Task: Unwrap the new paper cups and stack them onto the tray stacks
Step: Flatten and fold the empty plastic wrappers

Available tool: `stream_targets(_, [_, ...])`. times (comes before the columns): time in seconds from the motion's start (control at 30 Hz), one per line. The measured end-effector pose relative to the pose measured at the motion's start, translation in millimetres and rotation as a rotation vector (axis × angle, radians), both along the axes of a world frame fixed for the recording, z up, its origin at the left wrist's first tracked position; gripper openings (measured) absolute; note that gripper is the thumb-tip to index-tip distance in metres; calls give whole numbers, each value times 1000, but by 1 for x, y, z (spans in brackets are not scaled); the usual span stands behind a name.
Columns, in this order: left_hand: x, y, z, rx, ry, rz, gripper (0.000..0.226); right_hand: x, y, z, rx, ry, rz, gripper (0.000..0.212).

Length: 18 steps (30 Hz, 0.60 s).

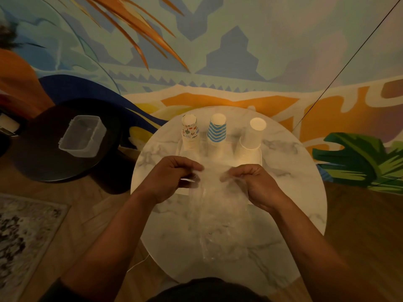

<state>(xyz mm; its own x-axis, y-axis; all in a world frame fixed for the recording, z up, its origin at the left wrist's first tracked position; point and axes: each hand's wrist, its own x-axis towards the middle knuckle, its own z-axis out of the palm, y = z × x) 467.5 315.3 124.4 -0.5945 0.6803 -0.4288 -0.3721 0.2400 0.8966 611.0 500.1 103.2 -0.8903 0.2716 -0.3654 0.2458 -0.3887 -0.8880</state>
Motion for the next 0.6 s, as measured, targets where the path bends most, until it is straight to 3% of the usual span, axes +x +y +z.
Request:
stream_targets(0.07, [-1,1,2,-26,38,-26,39,-1,1,-3,-13,-14,-5,59])
stream_targets(0.17, [-4,-1,4,5,-7,-21,41,-2,6,-3,-117,11,10,41])
stream_targets(0.23, [-5,-2,3,47,-1,-20,41,-1,8,-1,-260,47,27,45])
stream_targets(0.3, [-2,-3,3,8,157,-31,28,1,3,-3,-281,40,53,49])
stream_targets(0.37, [1,-3,1,-88,481,-68,17,2,-6,-5,-207,-40,120,71])
stream_targets(0.4, [2,-2,-2,-121,620,-98,22,3,-10,-5,-179,-82,147,84])
stream_targets(0.47, [3,-2,-7,-129,729,-132,32,5,-14,-6,-174,-125,180,94])
stream_targets(0.6, [9,-3,-9,-101,789,-142,45,11,-19,9,-176,-132,207,63])
